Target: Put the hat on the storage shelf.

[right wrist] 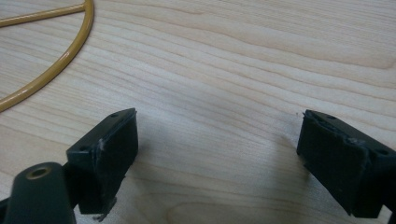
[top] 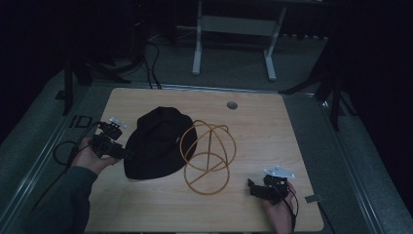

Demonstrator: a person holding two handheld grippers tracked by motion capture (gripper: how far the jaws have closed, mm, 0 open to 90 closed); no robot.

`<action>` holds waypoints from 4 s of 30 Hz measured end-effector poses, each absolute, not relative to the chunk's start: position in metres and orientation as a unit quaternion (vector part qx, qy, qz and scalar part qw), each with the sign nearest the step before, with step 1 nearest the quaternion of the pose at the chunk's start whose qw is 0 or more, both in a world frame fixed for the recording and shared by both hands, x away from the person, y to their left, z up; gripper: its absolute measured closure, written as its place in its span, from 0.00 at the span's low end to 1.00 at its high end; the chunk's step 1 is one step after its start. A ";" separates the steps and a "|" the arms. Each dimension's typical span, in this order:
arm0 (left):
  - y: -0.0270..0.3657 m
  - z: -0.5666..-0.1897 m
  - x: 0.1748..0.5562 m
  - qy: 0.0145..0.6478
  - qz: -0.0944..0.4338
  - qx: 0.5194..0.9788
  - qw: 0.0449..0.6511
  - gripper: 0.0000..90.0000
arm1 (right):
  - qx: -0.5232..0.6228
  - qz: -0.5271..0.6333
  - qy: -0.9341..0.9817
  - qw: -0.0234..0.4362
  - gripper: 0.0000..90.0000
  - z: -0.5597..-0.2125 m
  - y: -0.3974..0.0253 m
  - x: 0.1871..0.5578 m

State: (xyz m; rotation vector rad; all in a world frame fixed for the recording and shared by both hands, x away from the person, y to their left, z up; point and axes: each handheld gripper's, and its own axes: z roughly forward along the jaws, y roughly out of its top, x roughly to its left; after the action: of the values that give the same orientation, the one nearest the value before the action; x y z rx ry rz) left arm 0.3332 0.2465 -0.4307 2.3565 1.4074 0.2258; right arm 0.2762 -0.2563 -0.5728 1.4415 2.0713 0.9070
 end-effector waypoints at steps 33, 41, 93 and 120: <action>0.216 -0.424 0.364 0.506 0.078 0.842 0.167 0.49 | 0.519 0.330 0.755 0.226 0.14 -0.573 -0.256 0.276; 0.211 -0.426 0.374 0.507 0.077 0.845 0.152 0.48 | 0.519 0.330 0.756 0.226 0.14 -0.573 -0.256 0.276; 0.184 -0.443 0.403 0.483 0.043 0.872 0.062 0.98 | 0.515 0.332 0.758 0.224 0.14 -0.573 -0.256 0.276; 0.200 -0.418 0.396 0.474 0.036 0.877 0.074 0.98 | 0.514 0.332 0.759 0.223 0.14 -0.573 -0.256 0.276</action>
State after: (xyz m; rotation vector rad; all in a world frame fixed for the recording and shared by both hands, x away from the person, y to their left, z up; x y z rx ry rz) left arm 0.3964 0.2000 -0.4184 2.6318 1.4242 0.1089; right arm 0.2759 -0.2559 -0.5727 1.4183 2.0955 0.9163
